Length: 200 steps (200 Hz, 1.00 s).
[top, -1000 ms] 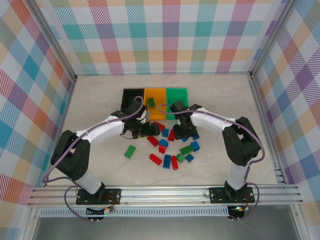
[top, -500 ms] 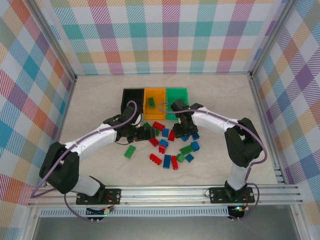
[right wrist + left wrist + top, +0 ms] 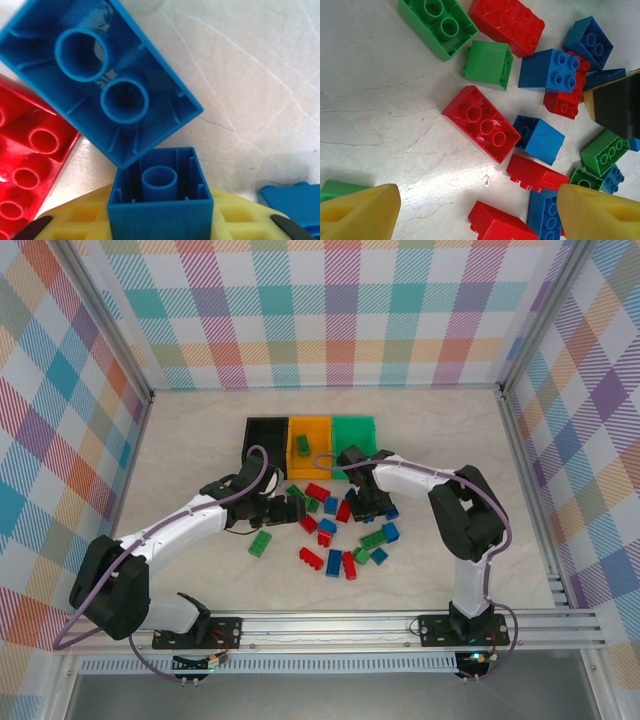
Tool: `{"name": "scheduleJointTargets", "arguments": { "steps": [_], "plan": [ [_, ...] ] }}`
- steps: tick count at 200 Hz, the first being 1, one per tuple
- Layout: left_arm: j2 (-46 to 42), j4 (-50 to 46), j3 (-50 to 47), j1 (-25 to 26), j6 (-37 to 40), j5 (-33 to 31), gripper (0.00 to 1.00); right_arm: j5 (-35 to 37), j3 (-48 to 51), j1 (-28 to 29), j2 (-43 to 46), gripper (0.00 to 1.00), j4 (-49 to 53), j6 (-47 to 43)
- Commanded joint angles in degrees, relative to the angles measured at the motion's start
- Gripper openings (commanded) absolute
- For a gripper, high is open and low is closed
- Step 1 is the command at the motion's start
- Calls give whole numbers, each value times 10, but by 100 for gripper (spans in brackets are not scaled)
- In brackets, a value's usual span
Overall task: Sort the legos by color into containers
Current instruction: Pick up the lego from the center of the table, then place the lego in the container.
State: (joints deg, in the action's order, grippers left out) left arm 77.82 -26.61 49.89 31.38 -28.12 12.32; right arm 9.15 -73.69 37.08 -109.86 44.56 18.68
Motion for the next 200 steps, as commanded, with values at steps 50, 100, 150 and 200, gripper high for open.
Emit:
{"name": "scheduleJointTargets", "arguments": {
  "steps": [50, 100, 150, 200],
  "plan": [
    [-25, 25, -37, 15, -5, 34, 81, -24, -68, -36, 61, 29, -9, -15],
    [-48, 22, -51, 49, 5, 36, 81, -43, -228, -86, -20, 35, 15, -9],
    [-42, -8, -33, 101, 35, 10, 81, -80, -317, -97, -84, 56, 33, -5],
    [-5, -34, -17, 142, 74, -3, 79, -92, -176, -97, 6, 56, -27, 6]
  ]
}}
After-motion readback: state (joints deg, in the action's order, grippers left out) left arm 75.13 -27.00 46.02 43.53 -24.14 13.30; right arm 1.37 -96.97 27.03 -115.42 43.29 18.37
